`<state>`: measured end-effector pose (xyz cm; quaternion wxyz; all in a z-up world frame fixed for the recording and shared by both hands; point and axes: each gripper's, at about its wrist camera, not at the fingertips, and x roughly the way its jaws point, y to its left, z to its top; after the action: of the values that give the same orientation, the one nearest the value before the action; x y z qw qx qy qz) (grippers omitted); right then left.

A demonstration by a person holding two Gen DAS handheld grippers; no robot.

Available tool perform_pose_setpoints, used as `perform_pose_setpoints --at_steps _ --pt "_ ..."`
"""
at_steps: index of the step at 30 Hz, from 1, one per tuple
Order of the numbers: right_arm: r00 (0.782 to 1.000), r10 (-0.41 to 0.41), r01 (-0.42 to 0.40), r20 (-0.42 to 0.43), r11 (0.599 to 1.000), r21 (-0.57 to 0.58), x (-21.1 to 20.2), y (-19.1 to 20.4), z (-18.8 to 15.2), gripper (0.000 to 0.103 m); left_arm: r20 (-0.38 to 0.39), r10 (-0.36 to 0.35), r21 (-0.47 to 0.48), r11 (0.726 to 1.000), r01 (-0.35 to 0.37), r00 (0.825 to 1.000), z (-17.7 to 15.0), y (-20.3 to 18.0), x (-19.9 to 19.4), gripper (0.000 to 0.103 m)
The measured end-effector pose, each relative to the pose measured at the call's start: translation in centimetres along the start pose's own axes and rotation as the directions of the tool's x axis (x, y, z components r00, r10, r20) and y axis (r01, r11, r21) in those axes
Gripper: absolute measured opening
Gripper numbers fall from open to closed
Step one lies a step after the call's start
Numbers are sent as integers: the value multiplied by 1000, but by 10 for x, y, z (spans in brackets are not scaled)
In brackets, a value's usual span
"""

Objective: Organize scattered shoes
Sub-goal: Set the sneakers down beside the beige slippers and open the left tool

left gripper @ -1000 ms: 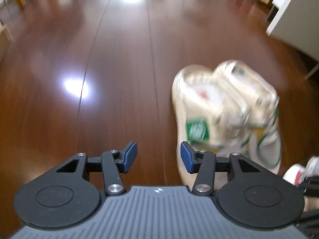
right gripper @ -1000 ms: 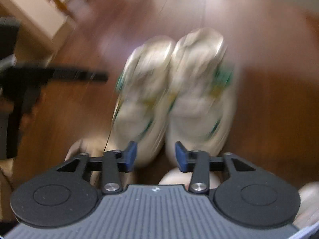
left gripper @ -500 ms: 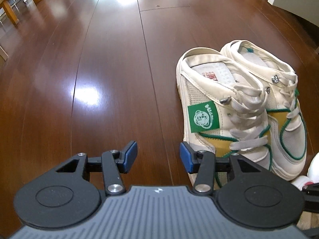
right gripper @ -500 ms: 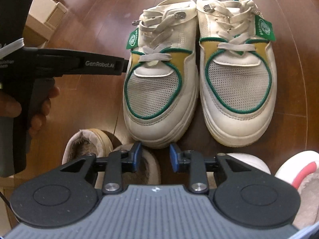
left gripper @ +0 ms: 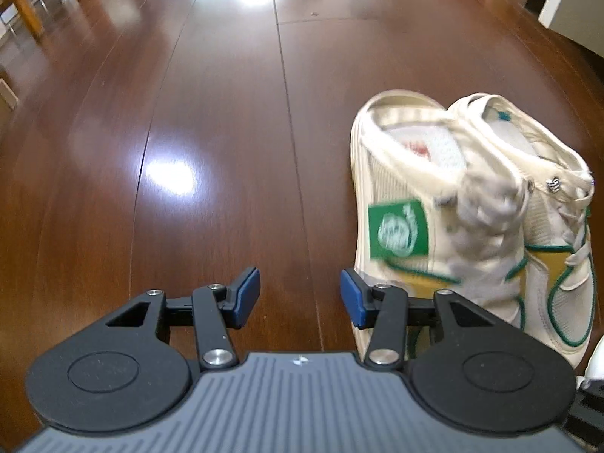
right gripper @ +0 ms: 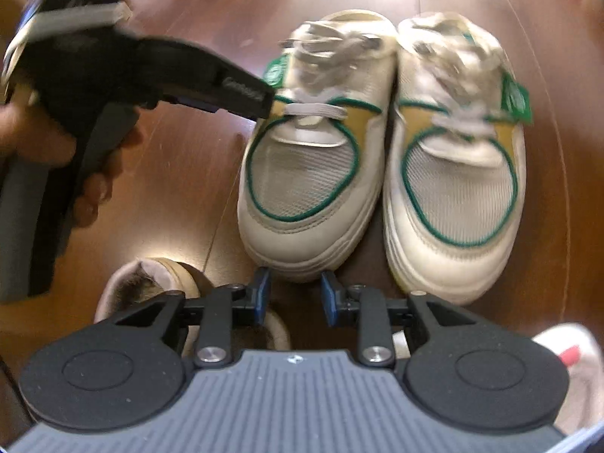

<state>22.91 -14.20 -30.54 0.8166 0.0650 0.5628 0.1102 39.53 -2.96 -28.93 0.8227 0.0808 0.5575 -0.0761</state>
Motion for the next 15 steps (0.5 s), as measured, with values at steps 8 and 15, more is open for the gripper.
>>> perform_pose_setpoints --at_steps 8,15 --pt "999 26 -27 25 999 43 -6 -19 -5 26 11 19 35 999 -19 1000 3 -7 -2 52" --pt "992 115 -119 60 991 56 -53 -50 -20 31 -38 30 118 993 -25 999 -14 -5 -41 59"
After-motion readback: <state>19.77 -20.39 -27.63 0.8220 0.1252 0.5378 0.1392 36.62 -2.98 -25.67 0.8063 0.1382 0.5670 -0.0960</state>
